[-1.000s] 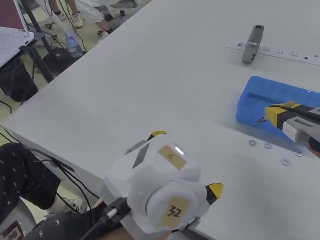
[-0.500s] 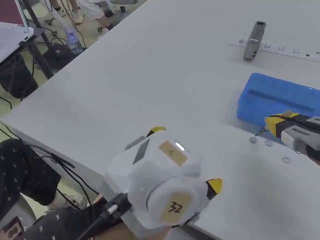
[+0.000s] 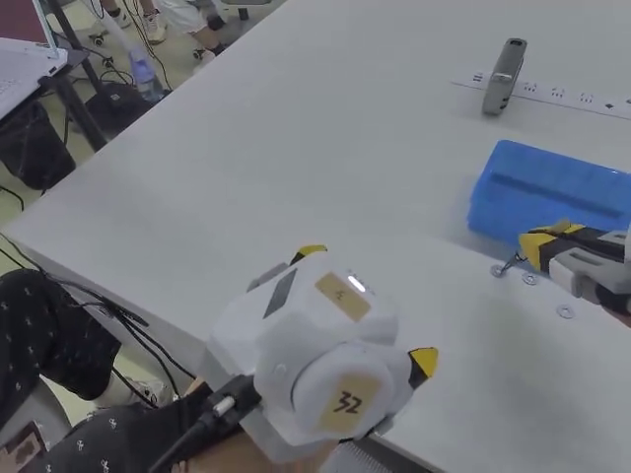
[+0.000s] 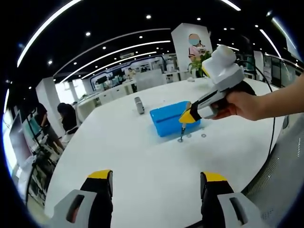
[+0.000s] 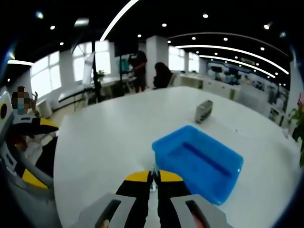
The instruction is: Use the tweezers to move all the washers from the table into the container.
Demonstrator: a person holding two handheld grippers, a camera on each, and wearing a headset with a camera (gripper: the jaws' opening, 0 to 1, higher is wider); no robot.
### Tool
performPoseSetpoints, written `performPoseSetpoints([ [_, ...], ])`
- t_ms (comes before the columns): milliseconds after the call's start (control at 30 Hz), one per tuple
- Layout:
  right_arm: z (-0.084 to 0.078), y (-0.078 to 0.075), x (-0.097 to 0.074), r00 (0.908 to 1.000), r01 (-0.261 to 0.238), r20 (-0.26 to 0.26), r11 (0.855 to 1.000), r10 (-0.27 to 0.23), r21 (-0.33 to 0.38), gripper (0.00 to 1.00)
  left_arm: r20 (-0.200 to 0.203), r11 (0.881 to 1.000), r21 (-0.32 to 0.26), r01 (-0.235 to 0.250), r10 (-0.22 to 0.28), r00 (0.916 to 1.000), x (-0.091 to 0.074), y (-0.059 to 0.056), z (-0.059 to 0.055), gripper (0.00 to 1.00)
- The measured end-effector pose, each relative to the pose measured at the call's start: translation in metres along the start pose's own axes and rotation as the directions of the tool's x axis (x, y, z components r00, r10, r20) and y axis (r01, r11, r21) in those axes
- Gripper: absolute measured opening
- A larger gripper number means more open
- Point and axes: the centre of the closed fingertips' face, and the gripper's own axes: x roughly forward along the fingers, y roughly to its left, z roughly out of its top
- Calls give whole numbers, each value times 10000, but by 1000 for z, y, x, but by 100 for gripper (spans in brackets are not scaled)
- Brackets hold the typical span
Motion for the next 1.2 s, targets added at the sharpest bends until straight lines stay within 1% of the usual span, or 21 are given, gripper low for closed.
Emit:
performPoseSetpoints([
  [133, 1, 0, 4, 10000, -43, -82, 10000, 43, -25, 1, -20, 10000, 19, 2, -2, 10000, 0, 0, 0, 77],
  [200, -1, -1, 6, 9996, -21, -268, 10000, 21, -6, 1, -32, 10000, 26, -6, 6, 10000, 0, 0, 0, 76],
  [233, 2, -3, 6, 9998, -15, -186, 10000, 14, -12, 1, -41, 10000, 29, -9, 9, 10000, 0, 0, -1, 76],
  [267, 1, -3, 6, 9997, -5, -255, 10000, 5, 3, 1, -41, 10000, 35, -13, 13, 10000, 0, 0, -1, 76],
  [433, 8, -3, 12, 9997, -35, -258, 9999, 38, 129, 1, -41, 10000, 54, -8, 9, 10000, 0, 0, -1, 76],
  [567, 11, -3, 16, 9999, 144, 74, 9999, -144, 22, 1, -50, 10000, 49, -8, 8, 10000, 1, 0, -1, 76],
  [633, 11, -2, 17, 9983, 351, 471, 9990, -337, -273, 1, -57, 10000, 44, -13, 13, 10000, 1, 0, -1, 76],
  [667, 12, -4, 16, 9941, 695, 859, 9969, -662, -368, 1, -60, 10000, 43, -9, 9, 10000, 1, 0, -1, 76],
  [700, 12, -7, 15, 9903, 917, 1094, 9947, -861, -471, 0, -62, 10000, 62, -13, 13, 10000, 1, 0, -1, 76],
  [733, 10, -6, 13, 9891, 937, 1176, 9947, -882, -416, 0, -64, 10000, 78, -6, 6, 10000, 1, 0, -1, 76],
  [767, 9, -5, 11, 9883, 819, 1292, 9966, -816, 25, 0, -67, 10000, 75, 4, -4, 10000, 1, 0, -1, 76],
  [800, 7, -7, 13, 9870, 838, 1351, 9961, -868, 278, 0, -77, 10000, 83, 1, -1, 10000, 1, 0, -1, 76],
  [900, 8, -9, 14, 9896, 819, 1161, 9961, -853, 336, 0, -83, 10000, 96, 10, -9, 10000, 1, 0, -1, 76],
  [967, 9, -8, 15, 9920, 655, 1043, 9966, -705, 503, 0, -82, 9999, 126, 26, -25, 10000, 1, -1, -1, 75],
  [1100, 8, -15, 16, 9927, 666, 947, 9946, -740, 798, 0, -107, 9999, 144, 13, -12, 9999, 1, -1, -2, 75],
  [1133, 8, -14, 15, 9931, 596, 944, 9935, -688, 971, 0, -107, 9999, 140, 6, -4, 9999, 1, 0, -2, 75],
  [1200, 11, -15, 12, 9920, 574, 1051, 9918, -695, 1142, 0, -106, 9999, 139, -1, 2, 9999, 1, 0, -2, 75],
])
